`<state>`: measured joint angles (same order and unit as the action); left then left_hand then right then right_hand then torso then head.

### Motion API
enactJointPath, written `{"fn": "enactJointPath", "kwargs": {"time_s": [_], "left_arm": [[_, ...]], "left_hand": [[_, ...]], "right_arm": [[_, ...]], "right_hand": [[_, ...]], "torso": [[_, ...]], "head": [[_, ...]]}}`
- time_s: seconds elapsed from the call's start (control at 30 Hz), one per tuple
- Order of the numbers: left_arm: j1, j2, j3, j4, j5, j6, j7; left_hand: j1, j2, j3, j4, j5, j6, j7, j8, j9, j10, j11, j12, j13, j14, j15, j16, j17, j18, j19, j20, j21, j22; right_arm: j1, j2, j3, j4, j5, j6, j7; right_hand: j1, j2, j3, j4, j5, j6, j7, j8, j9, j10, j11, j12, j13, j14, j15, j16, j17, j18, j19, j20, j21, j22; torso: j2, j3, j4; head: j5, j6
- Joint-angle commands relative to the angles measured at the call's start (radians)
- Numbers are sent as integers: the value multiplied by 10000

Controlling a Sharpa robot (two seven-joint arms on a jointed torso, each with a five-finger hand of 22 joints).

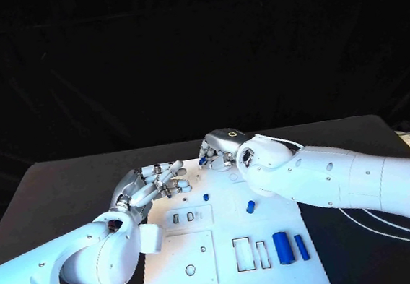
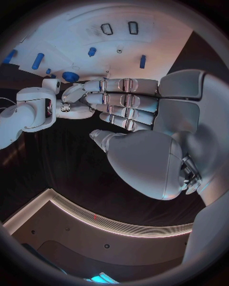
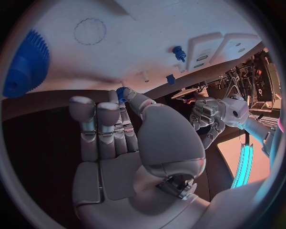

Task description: Assemble the parts on the task board

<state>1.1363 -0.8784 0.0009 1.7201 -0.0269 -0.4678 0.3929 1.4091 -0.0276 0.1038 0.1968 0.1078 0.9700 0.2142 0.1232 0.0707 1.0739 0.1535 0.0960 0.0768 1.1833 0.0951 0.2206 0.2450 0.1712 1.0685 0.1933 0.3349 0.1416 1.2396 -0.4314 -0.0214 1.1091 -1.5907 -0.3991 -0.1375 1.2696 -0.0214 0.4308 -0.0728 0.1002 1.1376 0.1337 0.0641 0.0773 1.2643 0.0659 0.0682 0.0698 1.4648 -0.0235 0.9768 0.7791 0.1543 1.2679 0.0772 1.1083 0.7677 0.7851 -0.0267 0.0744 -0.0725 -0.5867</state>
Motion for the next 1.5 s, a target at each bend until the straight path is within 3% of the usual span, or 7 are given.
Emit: {"fn": "enactJointPath", "kwargs": {"time_s": [0.03, 0.67, 0.8, 0.93, 1.07, 1.27, 1.5], "left_arm": [[17, -3, 9, 30, 10, 180, 33], [31, -42, 9, -49, 22, 227, -12], [38, -49, 9, -67, 35, 266, -17], [42, -44, 8, -72, 40, 304, -19], [46, -47, 8, -76, 42, 318, -26], [47, -80, 8, -73, 43, 312, -33], [48, -170, 7, -152, -164, 265, -8]], "left_hand": [[17, 85, -21, -53, -27, -33, 63, -41, -15, -26, 41, -22, -1, -43, -2, -63, 10, 87, -57, 31, -33, -15], [27, 84, -25, -69, -28, -34, 65, -46, -13, -25, 44, -34, 2, -55, 2, -79, 31, 87, -65, 35, -41, -20], [27, 84, -25, -69, -28, -34, 65, -46, -13, -25, 44, -34, 2, -55, 2, -79, 31, 87, -65, 35, -41, -20], [29, 77, -32, -79, -30, -40, 69, -52, -13, -30, 48, -45, 4, -68, 8, -92, 43, 86, -73, 39, -47, -24], [29, 77, -32, -79, -30, -40, 69, -52, -13, -30, 48, -45, 4, -68, 8, -92, 43, 86, -73, 39, -47, -24], [32, 73, -38, -88, -30, -44, 73, -57, -12, -34, 52, -55, 4, -81, 12, -104, 54, 86, -81, 43, -54, -28], [46, 72, -38, -103, -30, -42, 72, -58, -10, -32, 52, -61, 7, -90, 14, -115, 65, 86, -88, 45, -60, -32]], "right_arm": [[-43, 69, -36, -52, -187, 699, -120], [-42, 73, -41, 68, -140, 570, -76], [-30, 87, -42, 58, -53, 403, -155], [-16, 96, -42, 57, -15, 304, -196], [-8, 19, -43, 163, 0, 49, -202], [35, -813, -14, 1233, 49, -510, -303], [319, -2590, 97, 3091, 1032, -281, -783]], "right_hand": [[-87, -74, -11, 75, -53, -17, 23, 39, -2, -85, 1, -60, -16, 36, 32, 79, 28, -108, -26, 19, 54, 8], [-143, -177, -27, 181, -57, -166, 80, -15, -34, -268, 49, -85, -38, 21, 76, 107, 55, -100, -92, 45, 59, -17], [-292, -655, -348, 366, -182, -1566, 491, -24, -162, -1893, 469, -91, -91, -381, 453, -779, -993, 69, -786, 247, -640, -1108], [-84, -752, -771, 391, -284, -2949, 497, -57, -164, -3030, 566, -55, -79, -664, 520, -1379, -1671, 217, -1247, 402, -1149, -1848], [74, -706, -996, 408, -222, -2913, 509, -13, -122, -3011, 567, 69, -43, -636, 526, -1395, -1697, 230, -1250, 417, -1164, -1874], [308, -540, -1226, 475, 165, -2069, 472, 170, -23, -2189, 489, 535, 11, -303, 474, -952, -1207, 105, -827, 382, -679, -1188], [270, -611, -1248, 683, 346, -1390, 328, 304, 8, -632, 182, 1168, 185, 23, 235, -82, -193, -100, -198, 301, 197, 77]], "torso": [[9, 2, 0], [25, 2, 2], [36, -4, -9], [35, -3, 8], [42, -3, -1], [27, -5, -24], [-19, 11, -174]], "head": [[-7, -26], [34, -33], [78, -11], [71, -7], [97, -7], [112, 9], [136, 94]]}}
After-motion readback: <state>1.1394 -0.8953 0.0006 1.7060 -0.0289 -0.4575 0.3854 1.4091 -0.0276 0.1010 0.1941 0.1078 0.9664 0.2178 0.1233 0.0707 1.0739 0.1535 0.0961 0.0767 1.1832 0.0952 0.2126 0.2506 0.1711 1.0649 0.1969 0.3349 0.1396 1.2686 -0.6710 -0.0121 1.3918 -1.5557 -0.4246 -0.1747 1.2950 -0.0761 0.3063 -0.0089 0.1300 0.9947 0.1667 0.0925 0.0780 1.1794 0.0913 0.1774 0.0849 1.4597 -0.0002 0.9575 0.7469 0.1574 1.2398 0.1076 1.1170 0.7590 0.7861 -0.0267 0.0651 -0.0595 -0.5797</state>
